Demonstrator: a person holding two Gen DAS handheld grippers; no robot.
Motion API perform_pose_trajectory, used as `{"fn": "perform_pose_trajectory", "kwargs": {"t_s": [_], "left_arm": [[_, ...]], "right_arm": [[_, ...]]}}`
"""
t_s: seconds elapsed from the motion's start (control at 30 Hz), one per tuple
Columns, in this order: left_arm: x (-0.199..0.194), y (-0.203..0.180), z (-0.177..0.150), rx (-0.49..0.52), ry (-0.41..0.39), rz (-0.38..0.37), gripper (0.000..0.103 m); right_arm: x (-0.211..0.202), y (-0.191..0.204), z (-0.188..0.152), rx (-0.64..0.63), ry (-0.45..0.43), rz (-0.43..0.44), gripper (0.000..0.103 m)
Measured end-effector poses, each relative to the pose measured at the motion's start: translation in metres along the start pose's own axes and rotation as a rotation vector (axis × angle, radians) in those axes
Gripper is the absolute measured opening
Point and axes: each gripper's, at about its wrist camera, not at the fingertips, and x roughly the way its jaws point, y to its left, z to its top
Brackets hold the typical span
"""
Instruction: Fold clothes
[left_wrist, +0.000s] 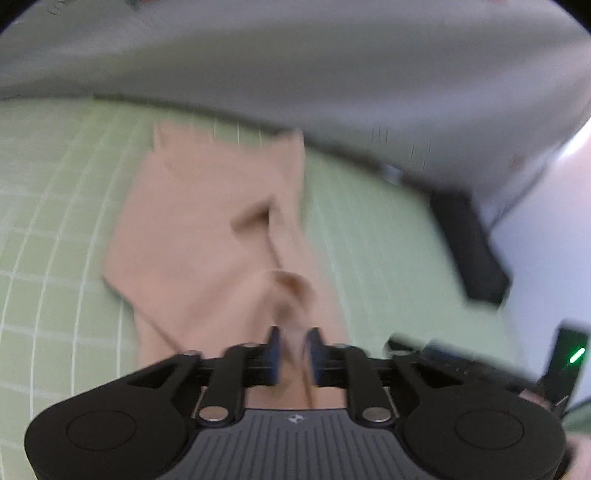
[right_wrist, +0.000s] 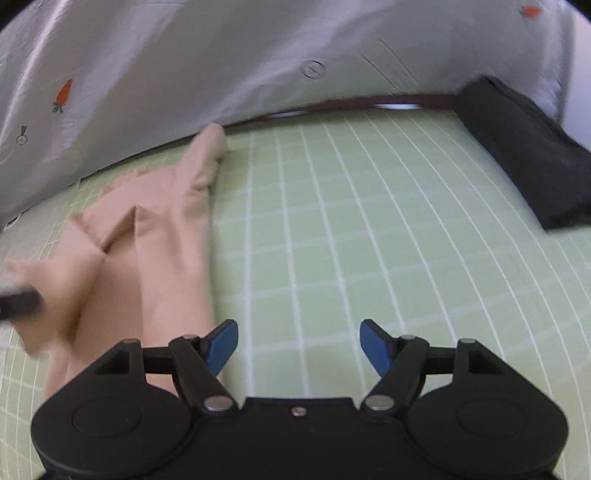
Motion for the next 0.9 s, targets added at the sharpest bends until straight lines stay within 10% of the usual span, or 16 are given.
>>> {"fn": "perform_pose_trajectory", "kwargs": {"t_s": [0.2,0.53,0.9], "left_arm": [[-0.01,0.017,-0.007,-0.119,-0.014,0.142,0.058],[-0.033,0.053,-0.02,-0.195,-0.003,0.329,0.062],[-0.022,0.071,-0.024,-0.184,0.05,0.371,0.067]], "right_arm": [[-0.011,-0.009,0.004,0.008,-0.079,0.132,0.102],[0.026,0.049,0.02,-0.113,-0.046,0.367,0.101],[0.028,0.076,-0.005,-0.262,0.019,0.378,0.045]]}}
